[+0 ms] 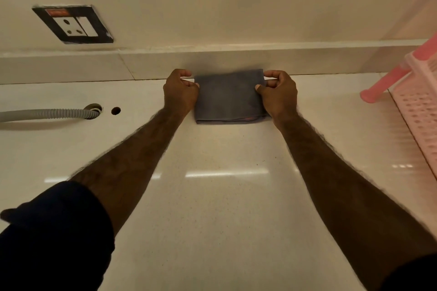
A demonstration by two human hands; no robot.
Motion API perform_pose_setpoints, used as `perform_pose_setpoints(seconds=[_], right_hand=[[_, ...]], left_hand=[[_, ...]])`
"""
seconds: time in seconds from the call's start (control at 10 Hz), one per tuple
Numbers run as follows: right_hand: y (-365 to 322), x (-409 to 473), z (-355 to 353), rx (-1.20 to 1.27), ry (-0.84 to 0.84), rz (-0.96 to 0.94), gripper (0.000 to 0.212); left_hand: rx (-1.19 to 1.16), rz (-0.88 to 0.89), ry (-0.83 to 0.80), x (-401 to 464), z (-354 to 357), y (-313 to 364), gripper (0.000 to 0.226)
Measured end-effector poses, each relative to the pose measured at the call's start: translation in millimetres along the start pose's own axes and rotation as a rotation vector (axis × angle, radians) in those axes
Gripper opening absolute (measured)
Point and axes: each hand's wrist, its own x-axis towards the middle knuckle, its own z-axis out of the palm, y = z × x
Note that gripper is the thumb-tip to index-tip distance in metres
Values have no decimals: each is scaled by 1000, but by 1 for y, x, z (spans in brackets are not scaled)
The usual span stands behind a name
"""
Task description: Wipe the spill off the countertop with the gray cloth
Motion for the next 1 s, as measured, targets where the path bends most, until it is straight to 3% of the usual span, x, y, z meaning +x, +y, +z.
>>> perform_pose_setpoints(seconds=[0.1,0.2,0.3,0.4,0.6,0.9,1.0], right_hand=[[6,-1,5,-139,34,-76,50],[14,-9,8,-237,66,-258,53],[21,-17,13,-363,-39,-472,57],[31,-20,24,-691,-301,-612,66],[40,-21,32,-935,-356,-607,72],[15,-51,28,-923,-338,-497,79],[-5,-86,24,-946,-268,-558,81]], left_hand=[[107,53,22,-3,6,0,32],[289,218,37,-17,11,-3,34],[438,422,-14,-30,16,-8,43],[639,485,-212,-40,27,-16,63],[800,436,-291,-39,30,-28,69],[889,470,-319,-58,-3,-16,73],[873,517,-255,-79,-33,-13,75]])
